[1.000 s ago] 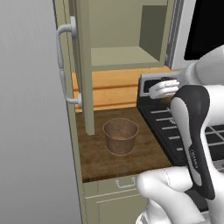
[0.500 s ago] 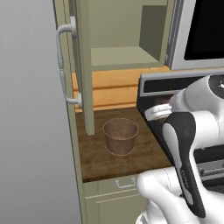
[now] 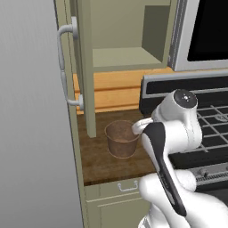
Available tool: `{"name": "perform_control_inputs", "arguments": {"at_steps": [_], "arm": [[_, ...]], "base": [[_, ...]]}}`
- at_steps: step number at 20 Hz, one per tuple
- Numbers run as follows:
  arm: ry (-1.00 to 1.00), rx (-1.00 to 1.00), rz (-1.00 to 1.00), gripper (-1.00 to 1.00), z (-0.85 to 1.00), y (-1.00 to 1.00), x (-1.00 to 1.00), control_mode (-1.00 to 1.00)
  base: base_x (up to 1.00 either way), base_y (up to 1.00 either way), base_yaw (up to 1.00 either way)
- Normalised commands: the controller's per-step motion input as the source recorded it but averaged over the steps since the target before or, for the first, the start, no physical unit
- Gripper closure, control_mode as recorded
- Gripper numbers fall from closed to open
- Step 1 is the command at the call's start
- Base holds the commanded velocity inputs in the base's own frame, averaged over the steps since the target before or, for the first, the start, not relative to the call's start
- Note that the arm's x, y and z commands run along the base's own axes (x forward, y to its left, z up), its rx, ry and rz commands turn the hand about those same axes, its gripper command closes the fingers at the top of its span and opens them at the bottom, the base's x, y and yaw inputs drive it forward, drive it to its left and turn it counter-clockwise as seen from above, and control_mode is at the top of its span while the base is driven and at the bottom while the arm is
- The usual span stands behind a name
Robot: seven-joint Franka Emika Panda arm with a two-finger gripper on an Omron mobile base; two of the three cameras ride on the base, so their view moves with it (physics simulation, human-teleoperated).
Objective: Open the cabinet, pick up the bread from the cabinet and place it in the basket. Then move the basket to the dining counter.
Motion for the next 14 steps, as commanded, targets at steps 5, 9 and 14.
{"name": "perform_control_inputs", "arguments": {"at_steps": [5,9,14], "arm": [[0.31,0.00,0.00,1.00,-0.16,0.00,1.00,-1.00],[0.20,0.00,0.01,1.00,-0.29,0.01,0.83,-1.00],[0.07,0.00,0.05,1.00,-0.48,0.36,0.42,-1.00]], "base": [[0.00,0.00,0.00],[0.00,0.00,0.00],[0.00,0.00,0.00]]}}
